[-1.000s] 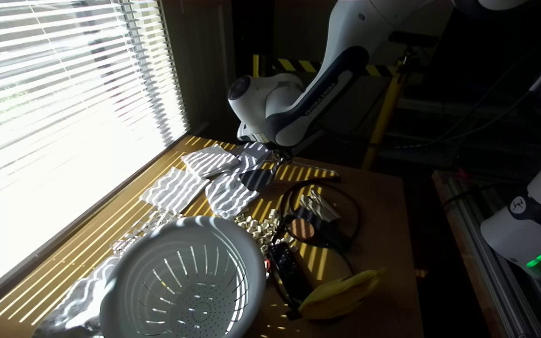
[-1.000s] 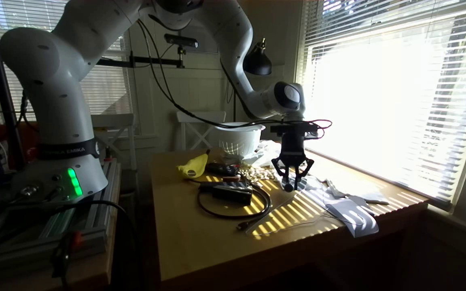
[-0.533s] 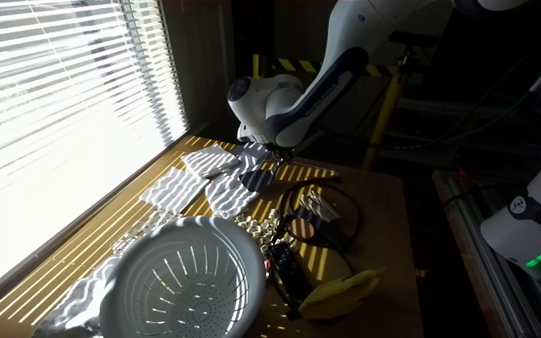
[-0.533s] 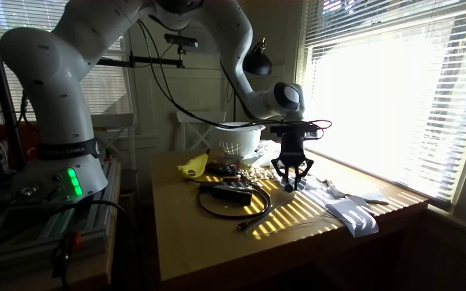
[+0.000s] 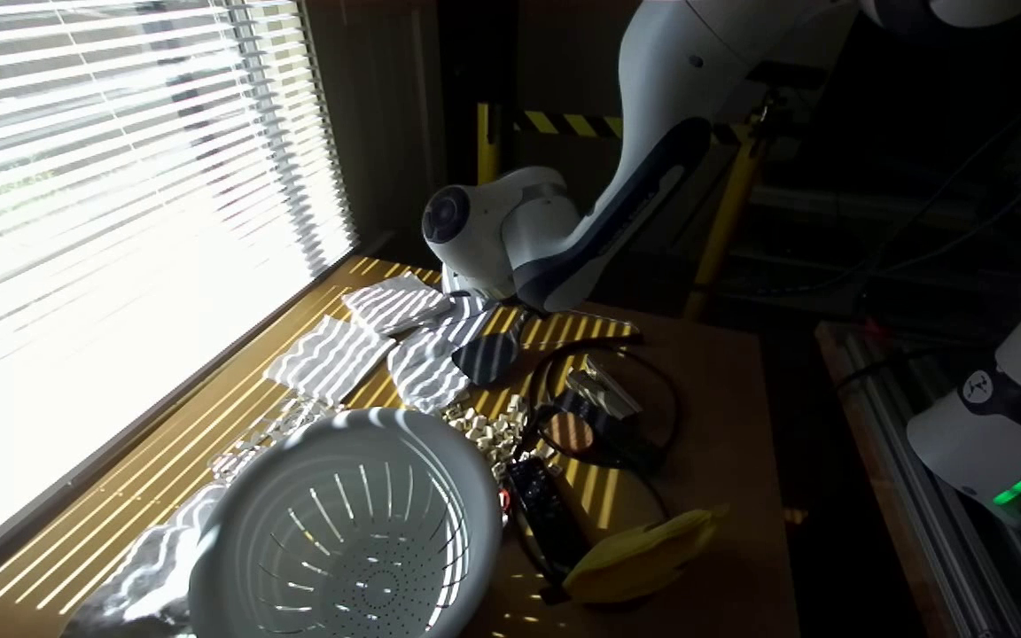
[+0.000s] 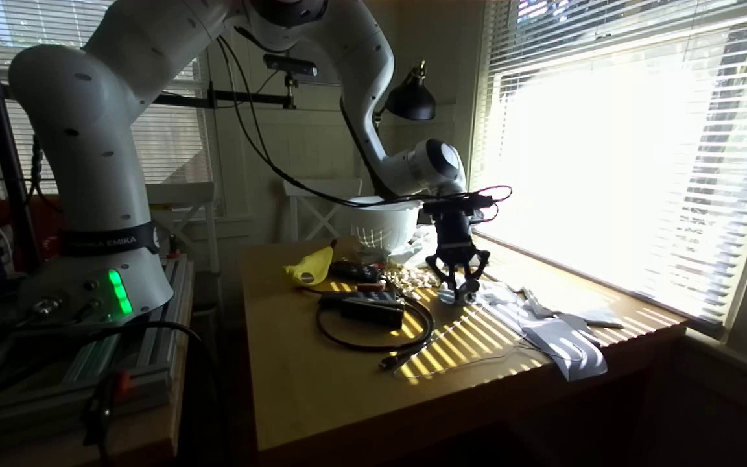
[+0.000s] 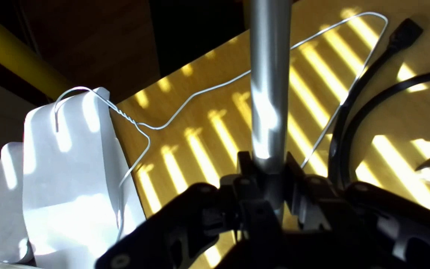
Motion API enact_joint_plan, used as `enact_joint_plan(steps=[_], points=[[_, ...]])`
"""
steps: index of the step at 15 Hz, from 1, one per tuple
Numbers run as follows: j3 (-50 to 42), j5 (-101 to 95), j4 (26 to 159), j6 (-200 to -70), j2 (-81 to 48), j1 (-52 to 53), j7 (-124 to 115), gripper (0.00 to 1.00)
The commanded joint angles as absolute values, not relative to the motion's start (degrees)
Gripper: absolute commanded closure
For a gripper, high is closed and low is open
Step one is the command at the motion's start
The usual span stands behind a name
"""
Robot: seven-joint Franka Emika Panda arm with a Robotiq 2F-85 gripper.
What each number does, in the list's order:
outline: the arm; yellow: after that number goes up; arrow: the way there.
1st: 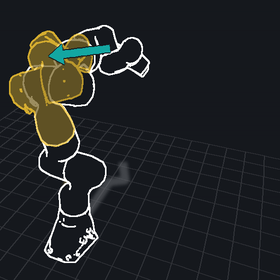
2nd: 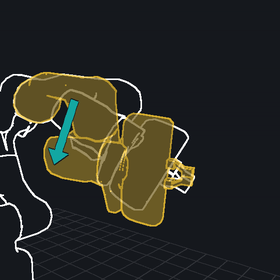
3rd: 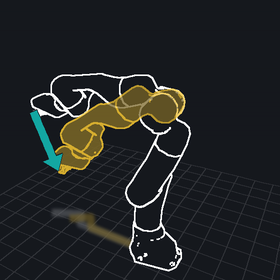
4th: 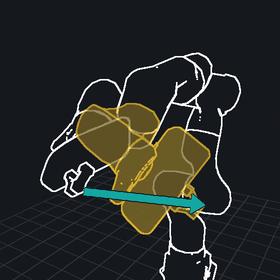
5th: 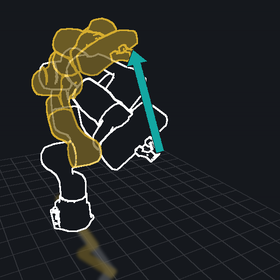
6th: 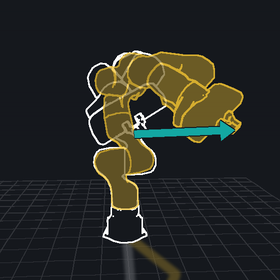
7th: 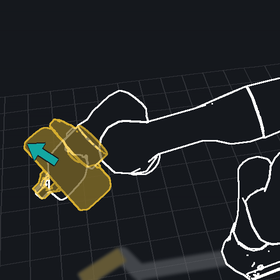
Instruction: Scoop up the letter blocks with the spatula and put them into the colander
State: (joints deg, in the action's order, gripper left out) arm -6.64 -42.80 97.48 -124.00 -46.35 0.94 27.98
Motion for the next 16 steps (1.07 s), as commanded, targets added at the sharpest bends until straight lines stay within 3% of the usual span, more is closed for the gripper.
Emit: enact_joint_plan(steps=[1, 8, 15, 16], points=[[-8.64, -53.97, 100.51, -122.76, -45.18, 4.36, 23.32, 0.94], [-5.84, -70.98, 105.98, -123.69, -43.69, 3.96, 20.46, 0.94], [-2.24, -73.81, 108.45, -122.62, -44.36, 2.79, 20.74, 0.94], [-2.07, -73.34, 106.41, -122.17, -45.76, 2.63, 20.74, 0.78]])
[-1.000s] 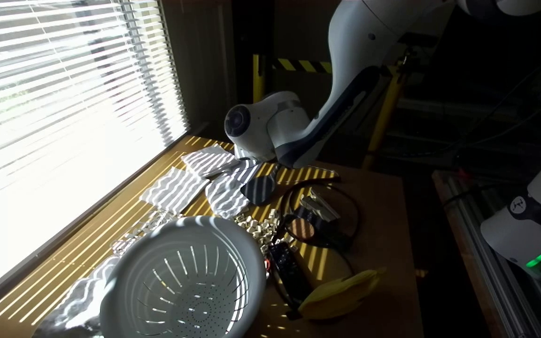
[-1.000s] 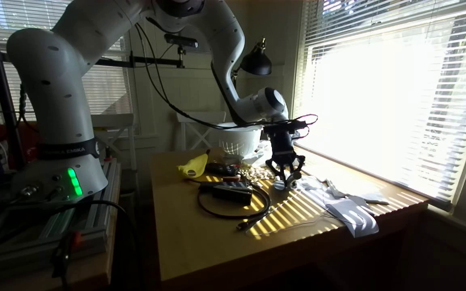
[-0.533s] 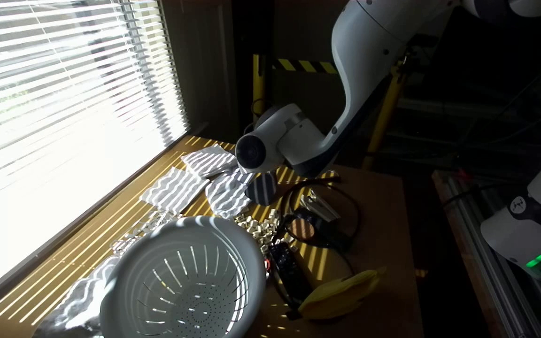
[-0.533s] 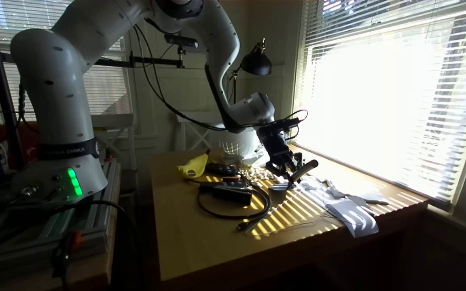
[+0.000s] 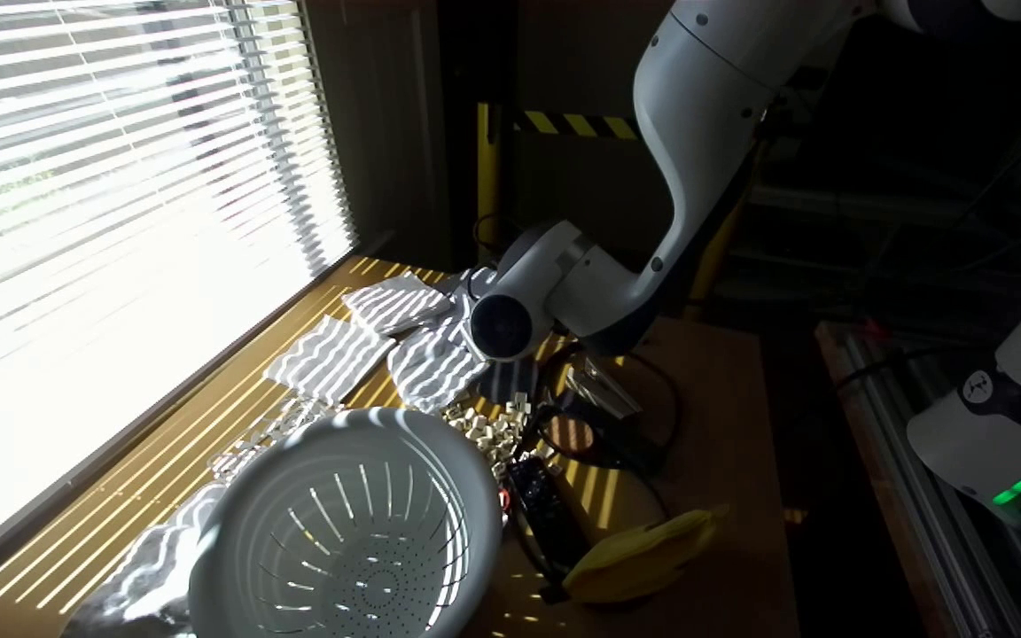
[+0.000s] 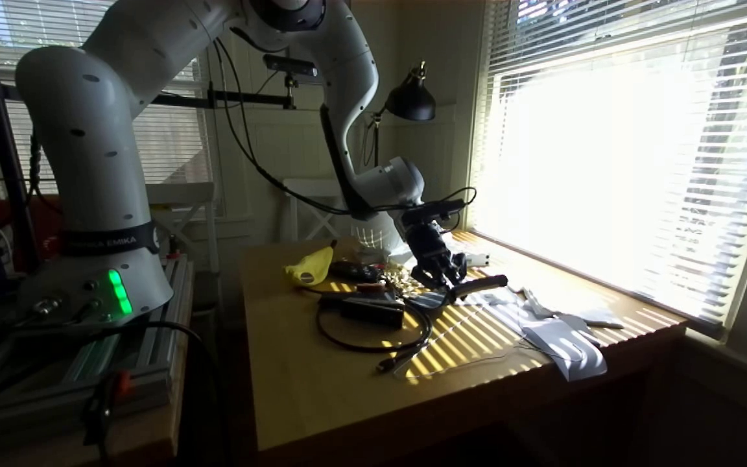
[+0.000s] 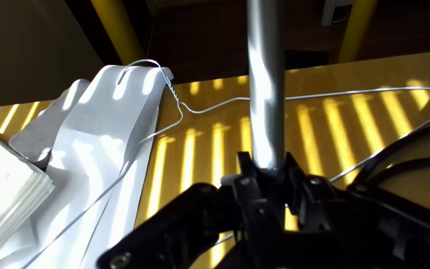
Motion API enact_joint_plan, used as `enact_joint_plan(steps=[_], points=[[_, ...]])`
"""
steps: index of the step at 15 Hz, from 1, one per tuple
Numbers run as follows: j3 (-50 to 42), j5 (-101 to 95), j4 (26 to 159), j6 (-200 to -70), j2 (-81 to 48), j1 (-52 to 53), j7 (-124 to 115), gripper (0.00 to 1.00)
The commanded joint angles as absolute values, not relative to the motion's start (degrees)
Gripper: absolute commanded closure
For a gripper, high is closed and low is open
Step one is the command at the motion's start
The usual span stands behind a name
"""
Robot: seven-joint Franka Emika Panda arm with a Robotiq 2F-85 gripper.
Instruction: Scoop up the letter blocks with the spatula and put them into the colander
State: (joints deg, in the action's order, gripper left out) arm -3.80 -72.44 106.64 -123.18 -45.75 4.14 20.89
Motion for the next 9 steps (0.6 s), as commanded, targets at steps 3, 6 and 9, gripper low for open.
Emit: enact_joint_plan(steps=[3, 6, 9], points=[[-1.68, -73.25, 106.45, -122.24, -45.78, 2.46, 20.76, 0.78], [-1.36, -73.65, 105.73, -120.88, -46.56, 3.47, 21.04, 0.94], [0.03, -73.60, 104.38, -119.99, -48.08, 4.57, 22.21, 0.94]])
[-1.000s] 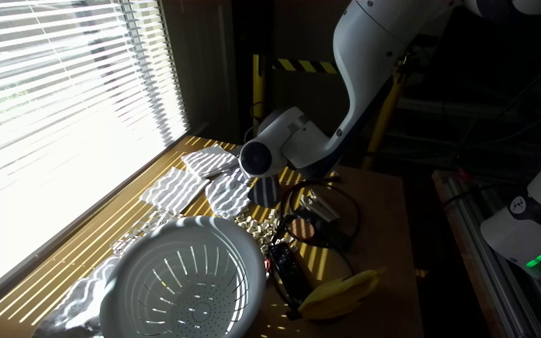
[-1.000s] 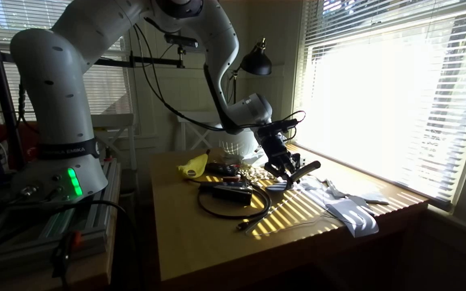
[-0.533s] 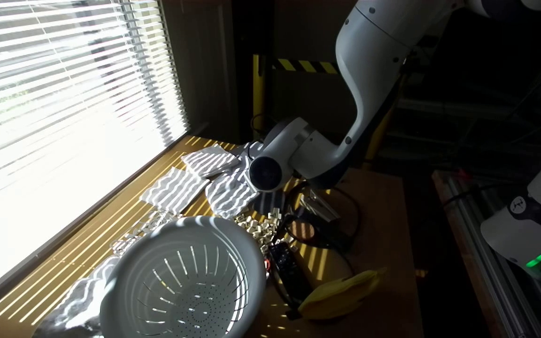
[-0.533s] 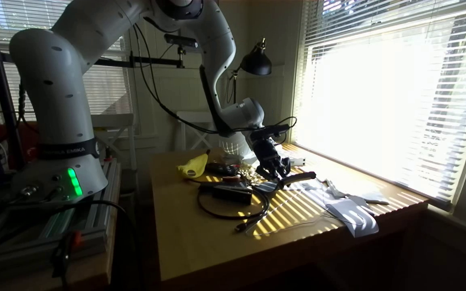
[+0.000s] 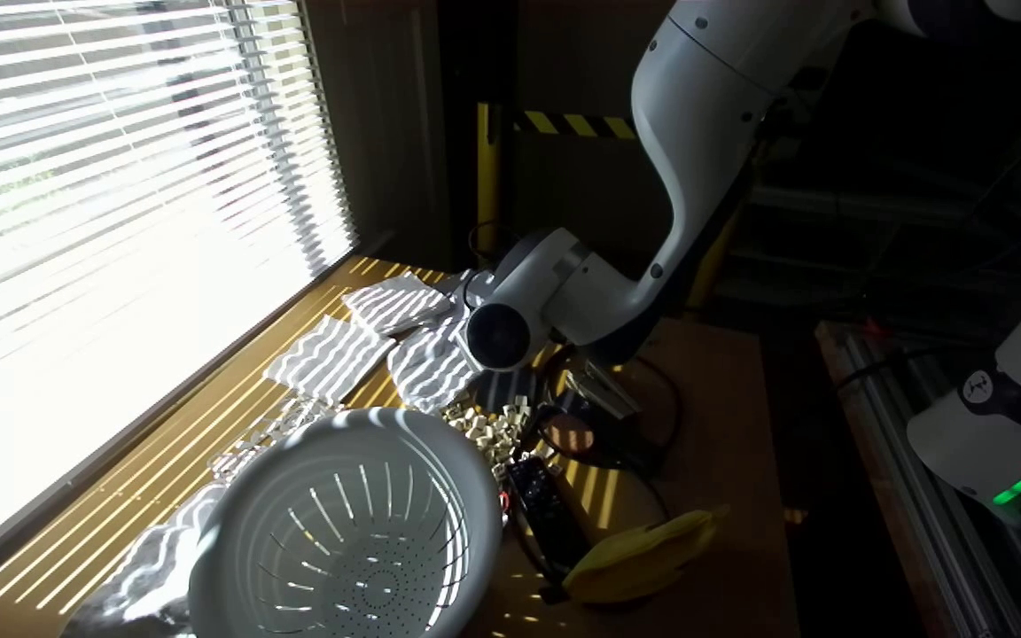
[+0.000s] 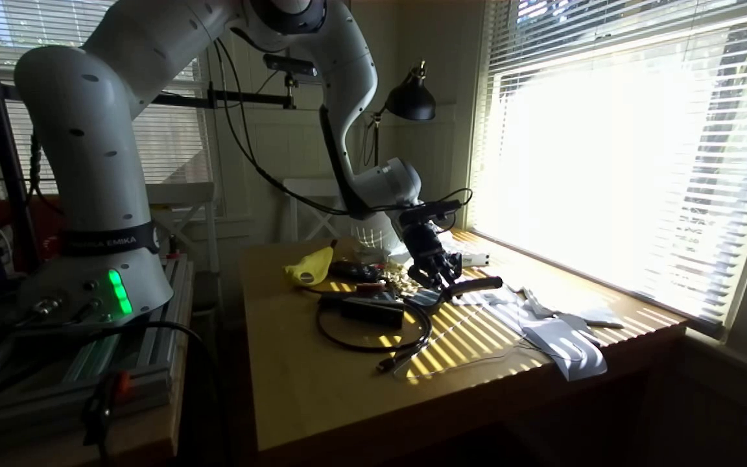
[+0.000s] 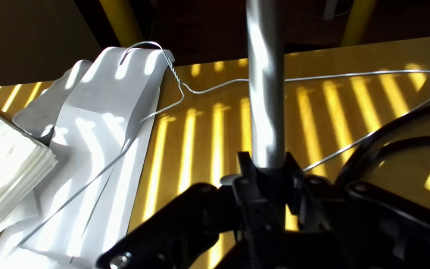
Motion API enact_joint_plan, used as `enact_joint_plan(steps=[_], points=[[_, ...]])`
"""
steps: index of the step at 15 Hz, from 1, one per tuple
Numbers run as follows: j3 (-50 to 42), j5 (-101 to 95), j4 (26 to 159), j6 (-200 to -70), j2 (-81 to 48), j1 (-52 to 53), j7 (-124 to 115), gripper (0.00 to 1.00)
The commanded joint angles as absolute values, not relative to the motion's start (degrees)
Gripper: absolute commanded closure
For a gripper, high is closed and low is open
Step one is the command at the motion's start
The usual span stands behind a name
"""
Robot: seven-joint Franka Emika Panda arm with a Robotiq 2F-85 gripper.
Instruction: Scoop up the letter blocks with the spatula and put them into the colander
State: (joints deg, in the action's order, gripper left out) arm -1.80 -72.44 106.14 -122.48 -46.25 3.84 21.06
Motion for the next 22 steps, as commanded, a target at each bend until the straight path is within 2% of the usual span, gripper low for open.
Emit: enact_joint_plan(steps=[1, 11, 22], points=[[0.61, -73.58, 104.00, -119.74, -48.52, 5.00, 22.72, 0.94], [5.40, -71.98, 98.47, -118.74, -53.92, 7.23, 28.77, 0.94], [2.44, -75.24, 99.42, -111.43, -48.80, 8.31, 25.99, 0.94]])
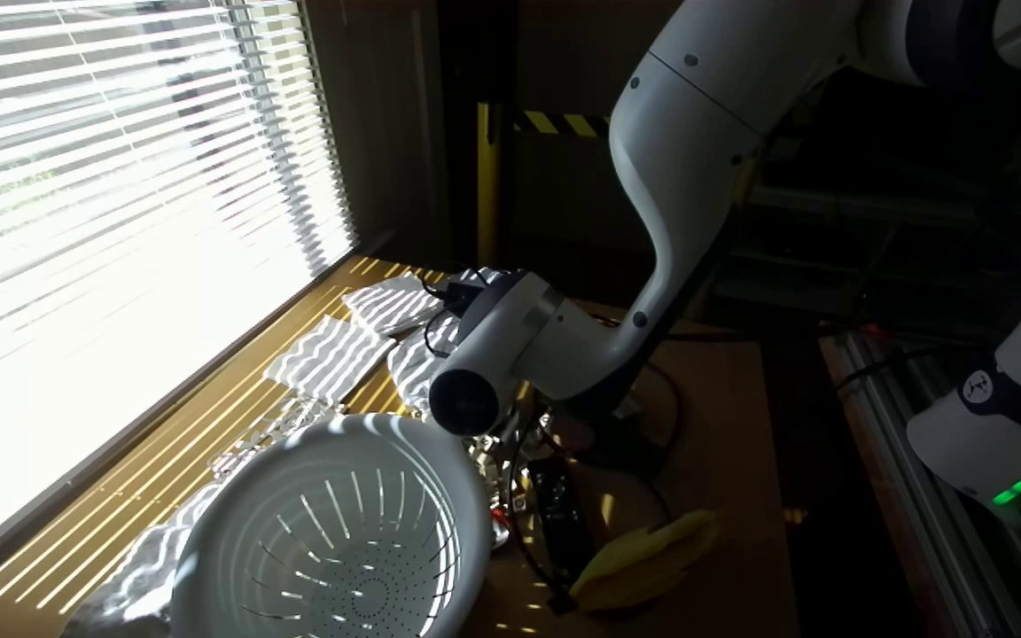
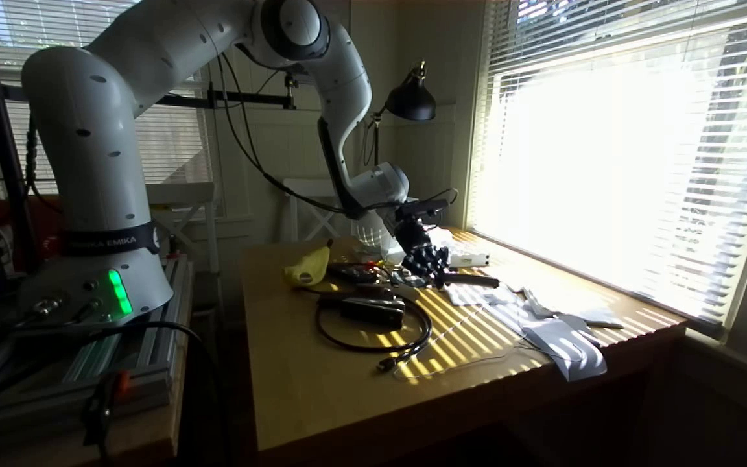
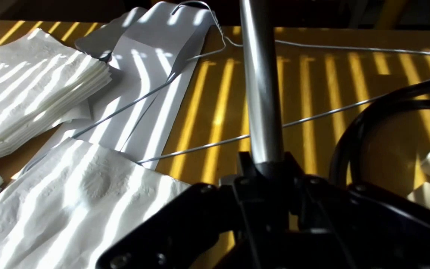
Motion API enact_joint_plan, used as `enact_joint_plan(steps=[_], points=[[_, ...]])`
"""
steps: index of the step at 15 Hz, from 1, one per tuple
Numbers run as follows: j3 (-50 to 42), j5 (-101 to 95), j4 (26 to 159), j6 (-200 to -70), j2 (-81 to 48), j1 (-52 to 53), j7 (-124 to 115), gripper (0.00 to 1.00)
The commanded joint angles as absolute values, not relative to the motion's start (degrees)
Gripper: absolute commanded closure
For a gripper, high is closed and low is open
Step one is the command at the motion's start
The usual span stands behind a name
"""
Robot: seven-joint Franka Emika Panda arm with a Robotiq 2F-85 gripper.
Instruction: Scoop up the letter blocks with the spatula and put them into the colander
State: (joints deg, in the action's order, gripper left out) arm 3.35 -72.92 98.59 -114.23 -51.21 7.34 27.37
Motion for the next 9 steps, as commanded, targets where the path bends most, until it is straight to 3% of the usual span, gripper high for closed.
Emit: enact_joint_plan(steps=[1, 9], points=[[2.39, -75.60, 99.56, -110.85, -48.10, 8.31, 25.93, 0.94], [3.13, -77.37, 100.00, -107.95, -41.84, 8.63, 28.32, 0.94]])
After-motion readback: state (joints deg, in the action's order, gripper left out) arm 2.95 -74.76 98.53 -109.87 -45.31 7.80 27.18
